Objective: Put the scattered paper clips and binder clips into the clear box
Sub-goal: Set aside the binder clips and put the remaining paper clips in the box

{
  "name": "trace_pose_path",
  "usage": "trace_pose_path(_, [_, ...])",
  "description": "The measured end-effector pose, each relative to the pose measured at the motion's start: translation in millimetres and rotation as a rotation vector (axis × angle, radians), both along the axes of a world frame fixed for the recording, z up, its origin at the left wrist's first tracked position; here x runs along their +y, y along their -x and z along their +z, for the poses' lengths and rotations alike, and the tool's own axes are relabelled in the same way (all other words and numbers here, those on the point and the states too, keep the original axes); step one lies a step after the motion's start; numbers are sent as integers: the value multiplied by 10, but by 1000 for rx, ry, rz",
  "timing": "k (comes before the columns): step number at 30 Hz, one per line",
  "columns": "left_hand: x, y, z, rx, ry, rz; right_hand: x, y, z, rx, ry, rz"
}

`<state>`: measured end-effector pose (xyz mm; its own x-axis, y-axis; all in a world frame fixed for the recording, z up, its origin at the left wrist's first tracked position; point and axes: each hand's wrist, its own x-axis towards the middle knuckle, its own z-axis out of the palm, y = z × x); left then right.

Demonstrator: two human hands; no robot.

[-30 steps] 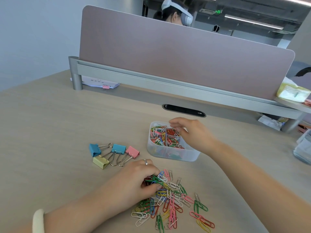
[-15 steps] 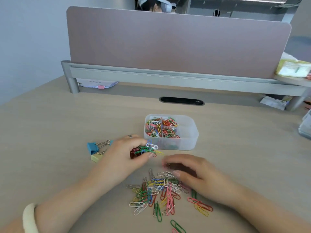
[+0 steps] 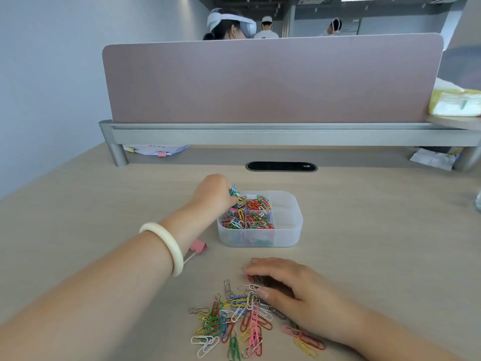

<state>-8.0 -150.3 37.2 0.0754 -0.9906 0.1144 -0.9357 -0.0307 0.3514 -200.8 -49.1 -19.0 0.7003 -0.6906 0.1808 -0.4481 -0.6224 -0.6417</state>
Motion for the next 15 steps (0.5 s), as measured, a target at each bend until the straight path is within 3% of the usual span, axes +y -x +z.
trace_pose_path(7, [-68,39,98,-39,-167,9,5,-2,6,-11,9,19])
trace_pose_path(12, [-20,-12,51,60,-88,-30,8,6,7,-6,12,21])
trace_pose_path(15, [13,-36,20,-7,-58,-111,12,7,2,5,12,14])
